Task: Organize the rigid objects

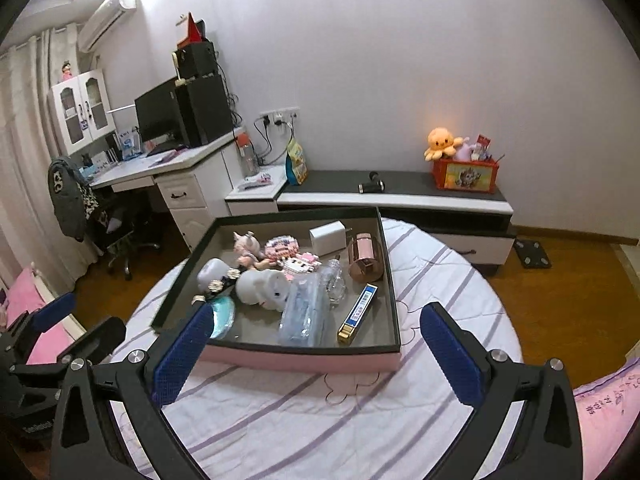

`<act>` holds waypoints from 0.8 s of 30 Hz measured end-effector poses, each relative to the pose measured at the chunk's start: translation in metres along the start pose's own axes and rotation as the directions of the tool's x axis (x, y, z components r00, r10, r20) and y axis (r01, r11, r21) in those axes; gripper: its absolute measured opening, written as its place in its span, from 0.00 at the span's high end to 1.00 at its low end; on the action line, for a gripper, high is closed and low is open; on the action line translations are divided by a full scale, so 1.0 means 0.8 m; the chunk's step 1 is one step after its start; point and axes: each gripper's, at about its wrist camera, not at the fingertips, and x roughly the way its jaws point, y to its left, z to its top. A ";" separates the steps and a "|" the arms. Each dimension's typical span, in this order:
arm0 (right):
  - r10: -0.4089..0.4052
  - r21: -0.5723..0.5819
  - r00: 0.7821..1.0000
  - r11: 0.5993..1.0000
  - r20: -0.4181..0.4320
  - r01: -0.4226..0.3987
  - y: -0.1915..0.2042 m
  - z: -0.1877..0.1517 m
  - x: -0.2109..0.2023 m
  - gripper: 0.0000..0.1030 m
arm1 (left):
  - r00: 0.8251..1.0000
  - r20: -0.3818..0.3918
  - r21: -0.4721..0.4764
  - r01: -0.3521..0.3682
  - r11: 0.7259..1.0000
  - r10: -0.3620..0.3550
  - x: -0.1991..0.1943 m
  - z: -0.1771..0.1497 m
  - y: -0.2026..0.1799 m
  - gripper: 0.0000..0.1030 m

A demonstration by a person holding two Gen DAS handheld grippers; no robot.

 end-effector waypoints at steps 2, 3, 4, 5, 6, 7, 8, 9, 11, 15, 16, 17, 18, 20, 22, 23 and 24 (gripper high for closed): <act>-0.002 -0.007 1.000 1.000 0.022 0.002 0.007 -0.001 -0.019 0.00 | 1.000 0.011 -0.004 -0.003 1.000 0.003 -0.015 -0.003 0.000 0.00; -0.003 -0.010 1.000 1.000 0.029 0.003 0.010 -0.002 -0.027 0.00 | 1.000 0.018 -0.007 -0.005 1.000 0.005 -0.026 -0.004 0.001 0.00; -0.002 -0.015 0.999 1.000 0.038 0.003 0.014 -0.004 -0.036 0.00 | 1.000 0.025 -0.009 -0.007 1.000 0.008 -0.033 -0.005 0.001 0.00; -0.002 -0.022 0.999 1.000 0.047 0.003 0.018 -0.006 -0.046 0.00 | 0.999 0.032 -0.011 -0.010 1.000 0.010 -0.042 -0.006 0.002 0.00; -0.006 -0.029 0.998 1.000 0.056 0.007 0.022 -0.009 -0.056 0.00 | 0.999 0.037 -0.013 -0.011 1.000 0.012 -0.049 -0.008 0.002 0.00; -0.012 -0.035 0.998 0.999 0.069 0.015 0.027 -0.012 -0.069 0.00 | 0.999 0.044 -0.017 -0.013 1.000 0.014 -0.059 -0.009 0.003 0.00; -0.014 -0.038 0.997 0.999 0.080 0.017 0.030 -0.015 -0.078 0.00 | 0.999 0.048 -0.020 -0.012 1.000 0.013 -0.067 -0.012 0.003 0.00; -0.015 -0.040 0.995 0.999 0.095 0.019 0.033 -0.018 -0.091 0.00 | 0.999 0.052 -0.025 -0.010 1.000 0.011 -0.076 -0.014 0.004 0.00; -0.018 -0.039 0.993 0.999 0.115 0.023 0.037 -0.024 -0.110 0.00 | 0.998 0.062 -0.028 -0.010 1.000 0.011 -0.094 -0.021 0.003 0.00; -0.031 -0.028 0.989 0.999 0.145 0.036 0.044 -0.042 -0.146 0.00 | 0.997 0.079 -0.025 -0.010 1.000 0.012 -0.128 -0.034 -0.002 0.00; -0.032 -0.024 0.988 0.999 0.151 0.037 0.045 -0.046 -0.155 0.00 | 0.997 0.080 -0.026 -0.012 1.000 0.014 -0.133 -0.035 -0.002 0.00; -0.034 -0.023 0.987 0.999 0.156 0.038 0.046 -0.050 -0.161 0.00 | 0.996 0.083 -0.026 -0.010 1.000 0.012 -0.140 -0.038 -0.004 0.00; -0.039 -0.023 0.986 0.999 0.162 0.043 0.048 -0.053 -0.168 0.00 | 0.996 0.089 -0.024 -0.007 1.000 0.009 -0.148 -0.042 -0.005 0.00; -0.046 -0.026 0.984 0.998 0.173 0.052 0.050 -0.058 -0.178 0.00 | 0.996 0.093 -0.024 -0.010 1.000 0.012 -0.157 -0.046 -0.007 0.00; -0.045 -0.026 0.983 0.998 0.180 0.050 0.051 -0.062 -0.187 0.00 | 0.995 0.097 -0.026 -0.011 1.000 0.013 -0.167 -0.049 -0.007 0.00; -0.044 -0.025 0.982 0.998 0.182 0.050 0.052 -0.064 -0.190 0.00 | 0.995 0.099 -0.029 -0.010 1.000 0.013 -0.172 -0.051 -0.008 0.00; -0.044 -0.026 0.982 0.998 0.183 0.050 0.052 -0.065 -0.193 0.00 | 0.995 0.102 -0.030 -0.011 1.000 0.014 -0.176 -0.052 -0.009 0.00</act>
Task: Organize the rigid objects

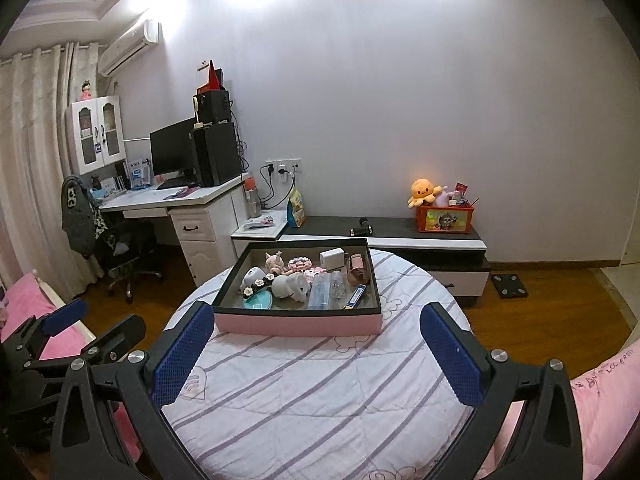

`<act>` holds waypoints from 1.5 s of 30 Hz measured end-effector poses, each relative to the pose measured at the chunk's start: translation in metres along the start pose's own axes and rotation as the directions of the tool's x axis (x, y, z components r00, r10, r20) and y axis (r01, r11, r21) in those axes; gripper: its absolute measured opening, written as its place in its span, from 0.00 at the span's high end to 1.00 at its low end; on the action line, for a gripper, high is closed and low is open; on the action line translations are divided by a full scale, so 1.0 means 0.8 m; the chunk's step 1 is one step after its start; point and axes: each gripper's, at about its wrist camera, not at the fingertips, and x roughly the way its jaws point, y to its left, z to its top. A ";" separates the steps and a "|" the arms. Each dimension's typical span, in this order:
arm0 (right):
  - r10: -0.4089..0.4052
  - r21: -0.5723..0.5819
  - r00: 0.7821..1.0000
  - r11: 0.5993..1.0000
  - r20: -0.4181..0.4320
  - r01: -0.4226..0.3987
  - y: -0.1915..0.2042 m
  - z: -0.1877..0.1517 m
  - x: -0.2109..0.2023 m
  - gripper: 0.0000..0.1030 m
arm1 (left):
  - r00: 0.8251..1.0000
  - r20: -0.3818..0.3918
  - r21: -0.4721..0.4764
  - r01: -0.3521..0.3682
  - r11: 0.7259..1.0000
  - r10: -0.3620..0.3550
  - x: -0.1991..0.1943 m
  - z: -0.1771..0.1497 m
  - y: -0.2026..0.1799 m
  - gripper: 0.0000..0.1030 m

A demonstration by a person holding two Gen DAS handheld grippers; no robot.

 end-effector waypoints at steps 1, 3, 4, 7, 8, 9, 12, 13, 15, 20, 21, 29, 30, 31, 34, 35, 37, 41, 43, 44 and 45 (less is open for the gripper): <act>0.000 -0.003 1.000 1.000 0.002 0.000 0.001 -0.001 -0.002 0.00 | 1.000 0.006 0.002 -0.006 1.000 0.006 -0.005 0.000 -0.001 0.00; 0.002 -0.002 1.000 1.000 0.005 -0.002 0.001 -0.004 -0.007 0.00 | 1.000 0.016 0.005 -0.011 1.000 0.011 -0.013 0.000 -0.003 0.00; 0.004 0.000 1.000 1.000 0.007 -0.004 0.001 -0.004 -0.009 0.00 | 1.000 0.021 0.007 -0.012 1.000 0.012 -0.016 0.001 -0.004 0.00; 0.006 0.003 1.000 1.000 0.015 -0.006 -0.001 -0.006 -0.015 0.00 | 0.999 0.030 0.011 -0.021 1.000 0.021 -0.024 0.001 -0.006 0.00; 0.007 0.005 1.000 1.000 0.017 -0.007 -0.001 -0.006 -0.016 0.00 | 0.999 0.032 0.010 -0.020 1.000 0.020 -0.026 0.001 -0.006 0.00; 0.007 0.006 1.000 1.000 0.018 -0.007 -0.002 -0.007 -0.017 0.00 | 0.999 0.030 0.010 -0.021 1.000 0.020 -0.026 0.001 -0.006 0.00; 0.003 0.012 1.000 1.000 0.025 -0.003 -0.003 -0.008 -0.020 0.00 | 0.999 0.028 0.012 -0.031 0.999 0.030 -0.029 0.001 -0.007 0.00; 0.001 0.013 1.000 1.000 0.025 -0.001 -0.003 -0.009 -0.021 0.00 | 0.999 0.027 0.012 -0.036 0.999 0.036 -0.031 0.001 -0.008 0.00; -0.004 0.014 1.000 1.000 0.026 0.003 -0.004 -0.009 -0.022 0.00 | 0.999 0.023 0.009 -0.041 0.999 0.041 -0.032 0.001 -0.008 0.00; -0.016 0.016 1.000 1.000 0.026 0.016 -0.006 -0.010 -0.024 0.00 | 0.999 0.014 -0.016 -0.033 0.999 0.034 -0.032 0.004 -0.002 0.00; -0.017 0.016 1.000 1.000 0.025 0.017 -0.006 -0.011 -0.024 0.00 | 0.999 0.015 -0.021 -0.035 0.999 0.035 -0.032 0.004 -0.001 0.00; -0.023 0.008 1.000 1.000 0.018 0.023 -0.002 -0.011 -0.022 0.00 | 0.999 0.013 -0.027 -0.033 0.999 0.034 -0.031 0.007 0.006 0.00; -0.023 0.006 1.000 1.000 0.016 0.023 -0.001 -0.011 -0.022 0.00 | 0.999 0.015 -0.023 -0.034 0.999 0.034 -0.031 0.007 0.005 0.00; -0.024 0.005 1.000 1.000 0.015 0.024 -0.001 -0.012 -0.022 0.00 | 0.999 0.016 -0.019 -0.037 0.999 0.037 -0.032 0.007 0.004 0.00; -0.026 0.000 1.000 1.000 0.012 0.026 0.001 -0.012 -0.021 0.00 | 0.999 0.020 -0.011 -0.050 0.999 0.050 -0.032 0.006 0.003 0.00; -0.027 -0.002 1.000 1.000 0.013 0.027 0.002 -0.013 -0.021 0.00 | 0.999 0.020 -0.010 -0.048 0.999 0.048 -0.032 0.006 0.003 0.00; -0.031 -0.003 0.999 1.000 0.014 0.031 0.003 -0.013 -0.022 0.00 | 0.999 0.022 -0.009 -0.046 0.999 0.047 -0.033 0.005 0.003 0.00; -0.038 -0.005 0.999 0.999 0.015 0.039 0.005 -0.012 -0.021 0.00 | 0.998 0.035 -0.001 -0.054 0.999 0.054 -0.036 0.007 0.002 0.00; -0.039 -0.007 0.999 0.999 0.015 0.039 0.006 -0.013 -0.022 0.00 | 0.998 0.034 -0.005 -0.049 0.999 0.049 -0.036 0.007 0.003 0.00; -0.039 -0.008 0.999 0.999 0.015 0.040 0.006 -0.013 -0.022 0.00 | 0.998 0.032 -0.009 -0.044 0.999 0.044 -0.036 0.007 0.003 0.00; -0.039 -0.009 0.999 0.999 0.014 0.039 0.006 -0.013 -0.022 0.00 | 0.999 0.031 -0.012 -0.042 0.999 0.043 -0.037 0.008 0.004 0.00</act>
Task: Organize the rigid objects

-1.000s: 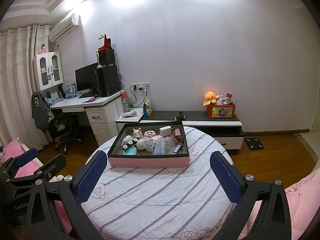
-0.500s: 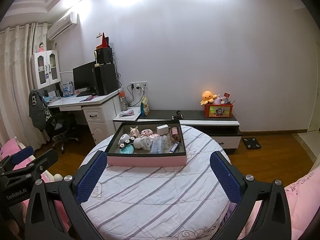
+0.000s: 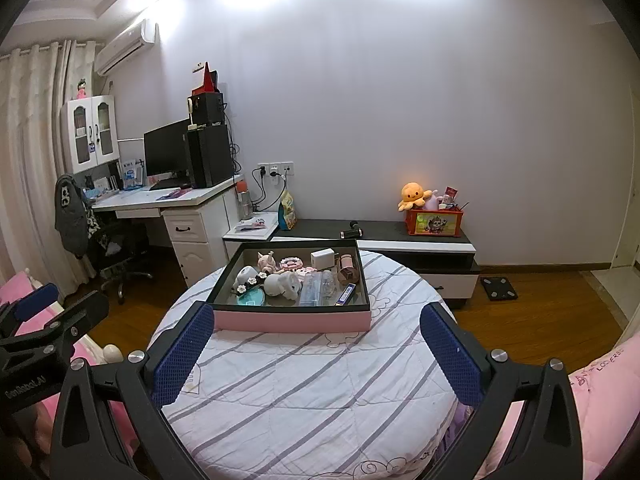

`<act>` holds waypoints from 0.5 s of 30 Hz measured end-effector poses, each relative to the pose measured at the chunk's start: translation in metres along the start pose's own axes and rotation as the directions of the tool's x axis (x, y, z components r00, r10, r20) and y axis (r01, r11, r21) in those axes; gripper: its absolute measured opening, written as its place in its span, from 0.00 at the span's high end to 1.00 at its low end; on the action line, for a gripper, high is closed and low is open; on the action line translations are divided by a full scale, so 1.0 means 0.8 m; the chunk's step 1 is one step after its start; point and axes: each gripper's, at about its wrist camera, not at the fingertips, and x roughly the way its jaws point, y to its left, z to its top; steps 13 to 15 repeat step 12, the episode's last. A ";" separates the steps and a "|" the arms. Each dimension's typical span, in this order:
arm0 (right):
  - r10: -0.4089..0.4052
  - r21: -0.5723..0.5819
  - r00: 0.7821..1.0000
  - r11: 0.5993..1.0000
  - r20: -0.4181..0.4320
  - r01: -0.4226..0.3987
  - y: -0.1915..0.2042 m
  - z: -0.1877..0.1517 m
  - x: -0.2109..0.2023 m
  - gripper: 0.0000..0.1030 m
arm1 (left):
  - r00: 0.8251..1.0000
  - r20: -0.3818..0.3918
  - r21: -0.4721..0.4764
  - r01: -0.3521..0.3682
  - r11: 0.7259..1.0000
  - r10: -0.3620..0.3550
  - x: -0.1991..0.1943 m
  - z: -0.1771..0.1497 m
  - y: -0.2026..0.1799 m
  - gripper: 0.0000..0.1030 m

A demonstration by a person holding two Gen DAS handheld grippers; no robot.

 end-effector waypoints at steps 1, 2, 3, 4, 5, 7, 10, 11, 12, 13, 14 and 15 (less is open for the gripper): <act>0.000 -0.001 1.000 1.000 -0.001 0.000 0.001 0.000 0.000 0.00 | 1.000 0.000 -0.002 -0.001 1.000 0.001 0.000 0.000 0.001 0.00; -0.001 -0.002 1.000 1.000 -0.001 0.001 0.001 0.000 0.000 0.00 | 1.000 0.001 -0.002 -0.003 1.000 0.003 0.000 0.001 0.001 0.00; -0.001 -0.003 1.000 1.000 -0.002 0.001 0.001 0.000 0.000 0.00 | 1.000 0.002 -0.001 -0.004 1.000 0.004 -0.001 0.001 0.001 0.00; 0.000 -0.003 1.000 1.000 -0.002 0.000 0.001 0.000 0.000 0.00 | 1.000 0.005 -0.001 -0.004 1.000 0.004 -0.001 0.001 0.001 0.00; -0.002 -0.003 1.000 1.000 -0.001 0.002 0.001 0.000 0.000 0.00 | 1.000 0.007 -0.001 -0.004 1.000 0.004 -0.001 0.001 0.001 0.00; -0.001 -0.002 1.000 1.000 -0.003 0.001 0.001 -0.001 0.000 0.00 | 1.000 0.012 0.001 -0.003 1.000 0.003 -0.002 0.002 0.001 0.00; 0.000 -0.004 1.000 1.000 -0.006 0.000 0.001 -0.002 0.001 0.00 | 1.000 0.024 -0.006 0.016 1.000 -0.015 -0.004 0.001 0.002 0.00; 0.000 -0.004 1.000 1.000 -0.008 0.000 0.001 -0.002 0.001 0.00 | 0.999 0.029 -0.008 0.024 1.000 -0.024 -0.005 0.001 0.002 0.00; 0.000 -0.004 1.000 1.000 -0.009 0.000 0.001 -0.002 0.002 0.00 | 0.999 0.032 -0.008 0.026 1.000 -0.026 -0.005 0.001 0.002 0.00; 0.000 -0.004 1.000 1.000 -0.009 0.000 0.001 -0.002 0.002 0.00 | 0.999 0.032 -0.008 0.026 1.000 -0.026 -0.005 0.001 0.002 0.00; 0.000 -0.004 1.000 1.000 -0.009 0.000 0.001 -0.002 0.002 0.00 | 0.999 0.032 -0.008 0.026 1.000 -0.026 -0.005 0.001 0.002 0.00; 0.000 -0.004 1.000 1.000 -0.009 0.000 0.001 -0.002 0.002 0.00 | 0.999 0.032 -0.008 0.026 1.000 -0.026 -0.005 0.001 0.002 0.00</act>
